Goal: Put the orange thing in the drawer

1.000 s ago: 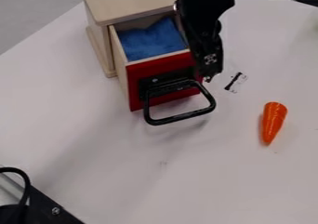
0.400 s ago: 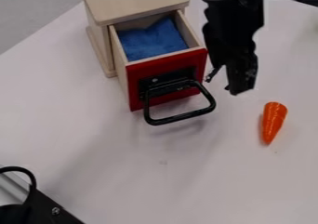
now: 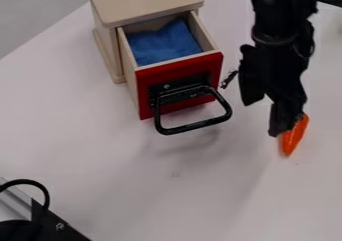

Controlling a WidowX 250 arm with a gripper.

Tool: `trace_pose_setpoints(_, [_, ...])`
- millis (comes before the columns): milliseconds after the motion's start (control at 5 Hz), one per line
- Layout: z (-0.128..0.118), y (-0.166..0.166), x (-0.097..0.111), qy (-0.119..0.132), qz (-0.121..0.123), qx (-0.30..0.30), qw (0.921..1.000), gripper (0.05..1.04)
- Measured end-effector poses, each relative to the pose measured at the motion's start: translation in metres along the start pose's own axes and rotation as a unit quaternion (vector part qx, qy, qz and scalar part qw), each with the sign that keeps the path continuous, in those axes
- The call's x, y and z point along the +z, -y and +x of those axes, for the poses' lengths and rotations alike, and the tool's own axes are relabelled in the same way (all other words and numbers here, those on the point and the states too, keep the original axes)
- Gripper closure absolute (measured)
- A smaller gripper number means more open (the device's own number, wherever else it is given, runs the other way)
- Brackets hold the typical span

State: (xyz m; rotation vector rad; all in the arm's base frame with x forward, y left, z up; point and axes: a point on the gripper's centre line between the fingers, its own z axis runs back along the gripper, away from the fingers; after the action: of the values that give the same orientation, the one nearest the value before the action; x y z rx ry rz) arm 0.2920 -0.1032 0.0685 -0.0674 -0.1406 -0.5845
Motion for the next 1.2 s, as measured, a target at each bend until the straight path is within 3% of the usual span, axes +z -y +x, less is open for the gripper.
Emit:
trace_pose_setpoints(400, [0.021,0.015,-0.023,0.017,-0.004,0.096,0.9953,0.087])
trace_pose_setpoints(600, [0.031,0.012,-0.033,0.023,-0.002,0.148,0.9888,0.087])
trace_pose_setpoints(800, [0.041,0.007,-0.042,0.023,0.015,0.197,0.9801,0.087])
trace_pose_setpoints(1000, [0.048,0.004,-0.056,0.012,0.042,0.206,0.9777,0.087])
trace_pose_setpoints(1200, [0.054,0.006,-0.067,0.002,0.041,0.204,0.9781,0.136])
